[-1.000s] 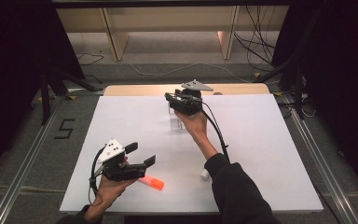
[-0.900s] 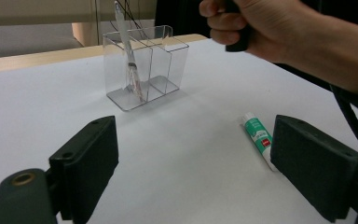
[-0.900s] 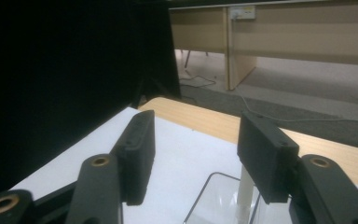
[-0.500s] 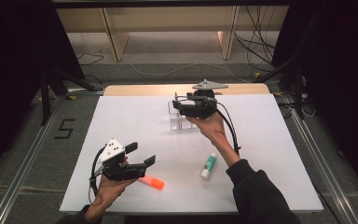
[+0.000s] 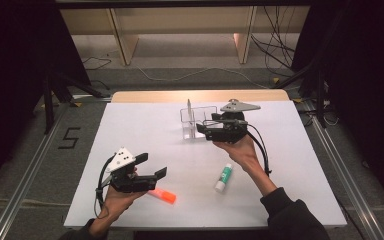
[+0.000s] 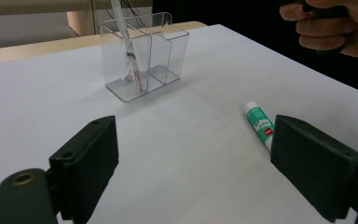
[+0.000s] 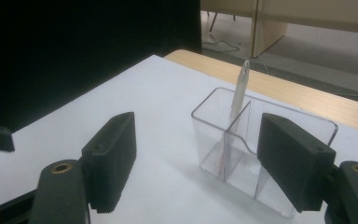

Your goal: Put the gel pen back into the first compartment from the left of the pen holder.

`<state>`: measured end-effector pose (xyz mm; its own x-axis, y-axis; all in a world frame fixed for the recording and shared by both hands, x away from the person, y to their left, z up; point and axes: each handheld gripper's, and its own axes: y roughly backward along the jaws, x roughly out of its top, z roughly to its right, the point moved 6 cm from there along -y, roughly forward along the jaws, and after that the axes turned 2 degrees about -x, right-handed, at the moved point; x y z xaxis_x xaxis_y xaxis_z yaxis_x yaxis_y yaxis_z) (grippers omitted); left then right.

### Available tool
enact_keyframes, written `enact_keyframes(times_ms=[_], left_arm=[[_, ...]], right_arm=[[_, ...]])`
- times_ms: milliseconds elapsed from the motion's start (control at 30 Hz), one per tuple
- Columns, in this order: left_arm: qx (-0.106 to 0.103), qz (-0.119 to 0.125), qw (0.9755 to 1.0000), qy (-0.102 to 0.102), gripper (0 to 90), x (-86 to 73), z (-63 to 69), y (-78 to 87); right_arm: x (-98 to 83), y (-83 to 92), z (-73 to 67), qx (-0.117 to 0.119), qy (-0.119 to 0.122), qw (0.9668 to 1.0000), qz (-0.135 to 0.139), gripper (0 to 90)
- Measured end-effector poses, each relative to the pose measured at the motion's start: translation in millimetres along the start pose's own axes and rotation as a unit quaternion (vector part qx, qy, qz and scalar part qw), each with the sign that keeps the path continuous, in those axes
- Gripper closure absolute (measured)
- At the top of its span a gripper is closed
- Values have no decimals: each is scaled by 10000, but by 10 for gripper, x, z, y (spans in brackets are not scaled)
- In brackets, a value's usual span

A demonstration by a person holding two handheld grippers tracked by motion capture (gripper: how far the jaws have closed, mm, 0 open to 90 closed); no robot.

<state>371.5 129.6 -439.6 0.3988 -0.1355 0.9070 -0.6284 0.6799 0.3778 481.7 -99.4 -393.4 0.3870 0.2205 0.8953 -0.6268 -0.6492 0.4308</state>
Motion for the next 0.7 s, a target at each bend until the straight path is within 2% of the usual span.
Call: enact_keyframes(times_ms=[167, 267, 467, 700], left_arm=[[-50, -147, 9998, -103, 148, -1, 13, -14], [-116, -328, 9991, -226, 148, -8, 39, -33], [-151, -421, 9986, -285, 148, -10, 51, -51], [-227, -603, 9972, -374, 149, -14, 47, -57]], right_arm=[[-132, 136, -24, 48, 75, 10000, -6, 287], [-205, 229, -36, 61, 90, 9999, -24, 285], [-309, 381, -47, 102, 46, 9999, 14, 284], [-435, 483, -64, 142, 4, 9999, -40, 283]])
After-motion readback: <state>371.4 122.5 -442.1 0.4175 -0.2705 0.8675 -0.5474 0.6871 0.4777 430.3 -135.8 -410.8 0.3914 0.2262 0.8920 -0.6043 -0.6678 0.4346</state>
